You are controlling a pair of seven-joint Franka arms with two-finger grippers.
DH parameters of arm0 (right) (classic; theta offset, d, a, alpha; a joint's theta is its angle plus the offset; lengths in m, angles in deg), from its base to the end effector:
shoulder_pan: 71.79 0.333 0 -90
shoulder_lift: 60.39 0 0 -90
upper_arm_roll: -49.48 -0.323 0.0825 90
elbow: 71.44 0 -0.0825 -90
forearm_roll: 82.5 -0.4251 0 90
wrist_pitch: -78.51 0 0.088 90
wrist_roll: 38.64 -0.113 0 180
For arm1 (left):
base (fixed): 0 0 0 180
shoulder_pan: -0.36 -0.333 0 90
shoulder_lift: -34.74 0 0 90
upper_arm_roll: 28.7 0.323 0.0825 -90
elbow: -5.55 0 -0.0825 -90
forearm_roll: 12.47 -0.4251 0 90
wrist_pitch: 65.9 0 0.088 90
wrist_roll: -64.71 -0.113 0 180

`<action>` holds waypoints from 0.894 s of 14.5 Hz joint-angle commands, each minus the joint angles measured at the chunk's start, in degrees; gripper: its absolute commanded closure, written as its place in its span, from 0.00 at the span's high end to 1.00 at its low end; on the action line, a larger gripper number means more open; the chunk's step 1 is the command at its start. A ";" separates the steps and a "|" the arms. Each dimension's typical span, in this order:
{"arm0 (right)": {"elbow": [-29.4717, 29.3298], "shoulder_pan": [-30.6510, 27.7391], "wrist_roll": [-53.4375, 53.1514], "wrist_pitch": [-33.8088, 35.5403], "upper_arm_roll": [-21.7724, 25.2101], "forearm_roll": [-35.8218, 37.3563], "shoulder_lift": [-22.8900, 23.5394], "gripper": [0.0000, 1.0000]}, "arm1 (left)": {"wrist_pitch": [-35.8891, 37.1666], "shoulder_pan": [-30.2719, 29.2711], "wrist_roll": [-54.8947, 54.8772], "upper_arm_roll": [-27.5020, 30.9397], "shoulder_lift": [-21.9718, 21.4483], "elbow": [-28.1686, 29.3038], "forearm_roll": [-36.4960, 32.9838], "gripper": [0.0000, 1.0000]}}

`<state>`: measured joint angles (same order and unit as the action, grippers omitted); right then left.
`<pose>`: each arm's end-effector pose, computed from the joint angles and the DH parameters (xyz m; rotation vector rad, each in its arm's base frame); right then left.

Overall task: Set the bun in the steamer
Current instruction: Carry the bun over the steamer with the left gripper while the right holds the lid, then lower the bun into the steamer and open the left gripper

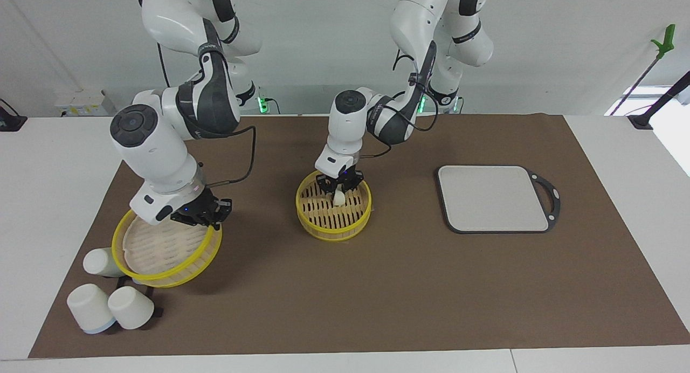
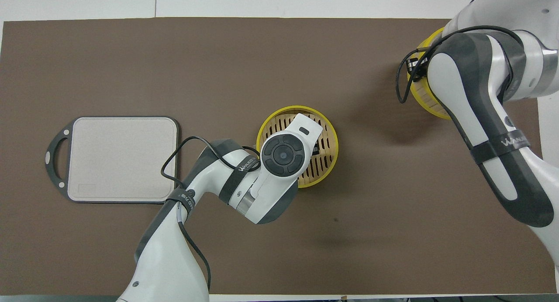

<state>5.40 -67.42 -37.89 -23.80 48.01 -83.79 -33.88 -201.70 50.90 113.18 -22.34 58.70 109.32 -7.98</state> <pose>0.7329 0.0737 0.4529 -3.1044 -0.1669 0.0303 0.4949 -0.4899 0.3019 3.0196 0.1729 0.1350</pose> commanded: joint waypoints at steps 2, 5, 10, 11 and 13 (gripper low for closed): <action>3.58 -0.24 0.65 -0.17 -0.29 -1.17 -2.87 0.00 | 0.53 1.14 2.23 1.19 0.20 -0.85 0.34 0.94; 3.50 0.72 -0.57 -0.96 -0.29 -1.17 -2.87 0.00 | 2.28 0.96 2.06 1.11 -0.93 -0.76 0.34 1.00; 4.63 3.88 -8.30 -2.10 -0.37 -1.17 -3.22 0.00 | 14.92 -5.53 -0.74 1.63 -11.03 -0.50 0.25 1.00; 5.25 5.54 -11.53 -2.54 -0.37 -1.09 -3.75 0.00 | 17.73 -7.72 -2.93 1.63 -12.96 -0.67 0.25 1.00; 5.87 10.46 -21.36 -6.13 -0.29 -1.09 -3.84 0.00 | 21.96 -12.46 -7.15 1.63 -16.04 -0.59 0.25 1.00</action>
<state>7.93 -61.07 -51.32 -26.39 47.69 -84.22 -35.14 -183.77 42.83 110.12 -20.18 46.72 107.38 -7.98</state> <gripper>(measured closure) 0.921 0.000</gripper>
